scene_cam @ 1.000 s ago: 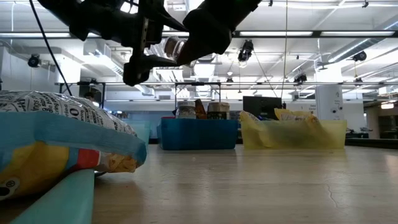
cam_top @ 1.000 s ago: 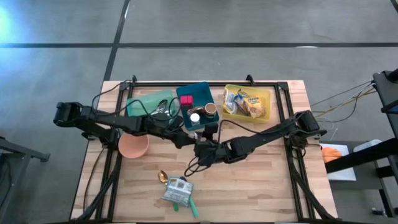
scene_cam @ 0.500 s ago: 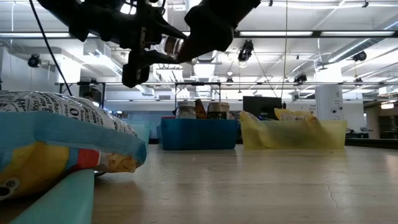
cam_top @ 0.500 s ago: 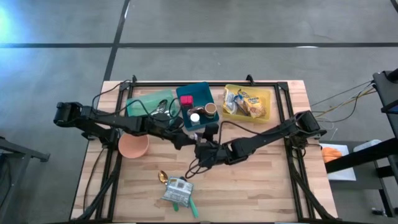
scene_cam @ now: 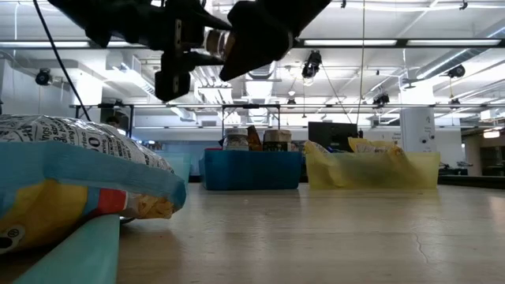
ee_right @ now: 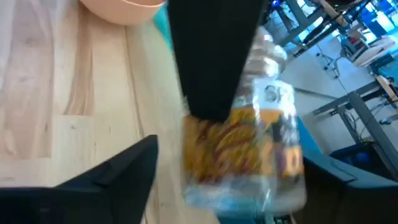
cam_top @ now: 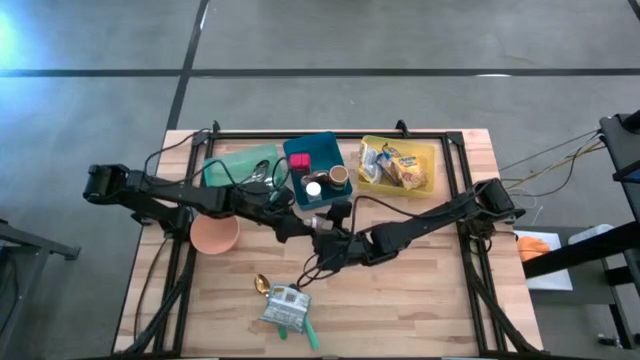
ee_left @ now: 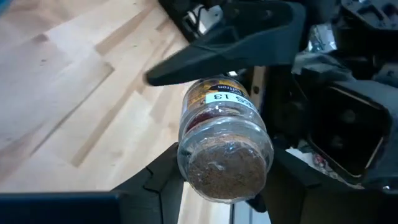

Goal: Pick & Place Food Item
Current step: Put the brown seasoning bottle into the blue bin

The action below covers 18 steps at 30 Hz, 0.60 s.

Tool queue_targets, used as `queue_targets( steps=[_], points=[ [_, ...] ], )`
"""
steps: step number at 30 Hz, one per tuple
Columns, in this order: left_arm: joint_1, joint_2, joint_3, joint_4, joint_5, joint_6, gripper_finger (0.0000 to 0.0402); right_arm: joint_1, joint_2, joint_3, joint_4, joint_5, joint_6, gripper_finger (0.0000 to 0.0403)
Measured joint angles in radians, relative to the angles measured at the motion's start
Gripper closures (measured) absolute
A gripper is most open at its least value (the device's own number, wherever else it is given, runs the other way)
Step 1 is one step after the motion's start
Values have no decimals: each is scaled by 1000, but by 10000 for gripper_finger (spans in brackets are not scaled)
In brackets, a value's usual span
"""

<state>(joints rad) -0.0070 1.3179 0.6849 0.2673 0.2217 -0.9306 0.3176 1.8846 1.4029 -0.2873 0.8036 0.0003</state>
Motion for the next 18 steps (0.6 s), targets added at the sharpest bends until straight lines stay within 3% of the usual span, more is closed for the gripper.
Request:
queue_targets(
  steps=[6, 11, 18],
  points=[
    [9, -64, 18, -139, -13, 29, 237, 17, 0, 0, -11, 8, 23, 52],
    [29, -114, 92, -387, -96, 108, 237, 27, -1, 0, -58, 32, 75, 47],
    [87, -108, 287, -776, -218, 278, 237, 50, -3, 0, -158, 33, 219, 45]
  ],
)
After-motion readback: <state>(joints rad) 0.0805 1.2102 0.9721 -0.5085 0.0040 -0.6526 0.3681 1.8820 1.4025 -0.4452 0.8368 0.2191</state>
